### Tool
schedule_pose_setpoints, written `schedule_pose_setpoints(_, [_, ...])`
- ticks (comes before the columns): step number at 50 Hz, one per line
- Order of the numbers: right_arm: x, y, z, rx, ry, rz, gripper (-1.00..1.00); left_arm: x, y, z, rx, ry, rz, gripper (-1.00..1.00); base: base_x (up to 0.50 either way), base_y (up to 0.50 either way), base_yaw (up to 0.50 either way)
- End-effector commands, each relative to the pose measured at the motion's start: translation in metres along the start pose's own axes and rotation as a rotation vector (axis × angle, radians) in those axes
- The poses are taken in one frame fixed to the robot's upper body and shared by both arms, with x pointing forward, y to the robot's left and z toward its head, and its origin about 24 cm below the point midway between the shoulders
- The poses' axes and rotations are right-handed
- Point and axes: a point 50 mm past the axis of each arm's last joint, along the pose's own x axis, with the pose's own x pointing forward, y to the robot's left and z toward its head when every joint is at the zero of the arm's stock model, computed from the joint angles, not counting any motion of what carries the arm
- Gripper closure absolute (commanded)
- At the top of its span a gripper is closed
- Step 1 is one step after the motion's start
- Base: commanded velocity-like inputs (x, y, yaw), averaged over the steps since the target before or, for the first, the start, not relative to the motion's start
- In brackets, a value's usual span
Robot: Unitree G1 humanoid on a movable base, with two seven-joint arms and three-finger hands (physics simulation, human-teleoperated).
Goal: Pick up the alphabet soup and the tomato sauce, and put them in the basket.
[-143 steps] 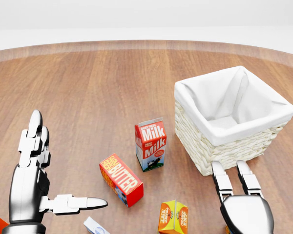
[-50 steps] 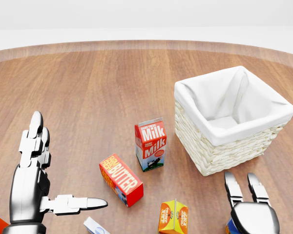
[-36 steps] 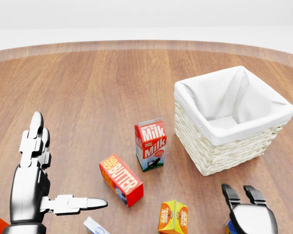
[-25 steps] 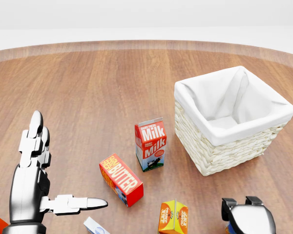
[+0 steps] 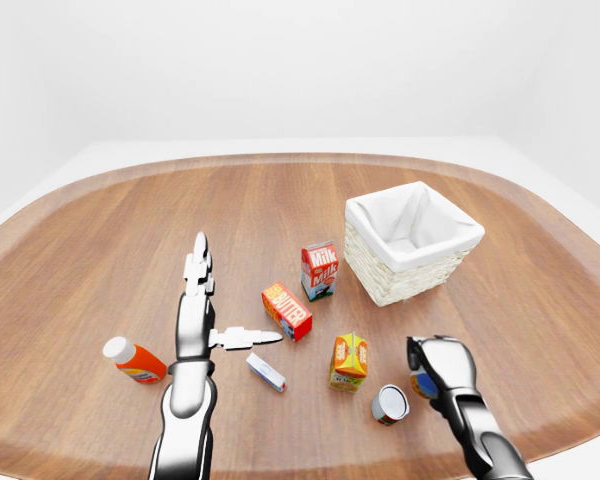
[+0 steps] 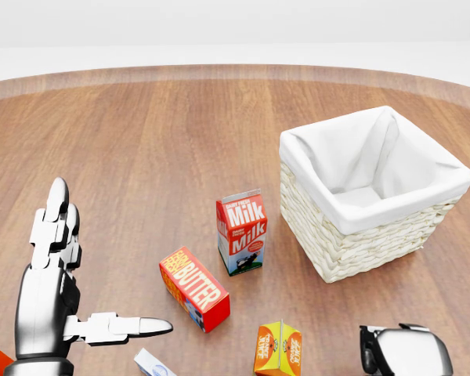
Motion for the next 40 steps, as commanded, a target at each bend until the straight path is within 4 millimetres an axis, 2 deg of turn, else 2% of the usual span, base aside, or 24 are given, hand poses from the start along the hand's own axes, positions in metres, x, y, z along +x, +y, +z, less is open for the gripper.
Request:
schedule_pose_setpoints(1, [-0.007, -0.039, -0.002, 0.04, 0.029, -0.169, 1.0, 0.0, 0.001, 0.0, -0.005, 0.002, 0.007, -1.0, 0.0, 0.0, 0.0])
schedule_pose_setpoints(8, [-0.016, -0.069, -0.001, 0.104, 0.059, -0.299, 1.0, 0.0, 0.001, 0.0, -0.005, 0.002, 0.006, -1.0, 0.0, 0.0, 0.0])
schedule_pose_setpoints(14, [-0.023, -0.078, -0.002, 0.086, 0.081, -0.363, 1.0, 0.0, 0.001, 0.0, -0.005, 0.002, 0.006, -1.0, 0.0, 0.0, 0.0])
schedule_pose_setpoints(27, [-0.031, -0.096, 0.0, 0.18, 0.101, -0.434, 1.0, 0.0, 0.001, 0.0, -0.005, 0.002, 0.007, -1.0, 0.0, 0.0, 0.0])
schedule_pose_setpoints(40, [-0.044, -0.134, 0.002, 0.318, 0.113, -0.6, 1.0, 0.0, 0.001, 0.0, -0.005, 0.002, 0.007, -1.0, 0.0, 0.0, 0.0])
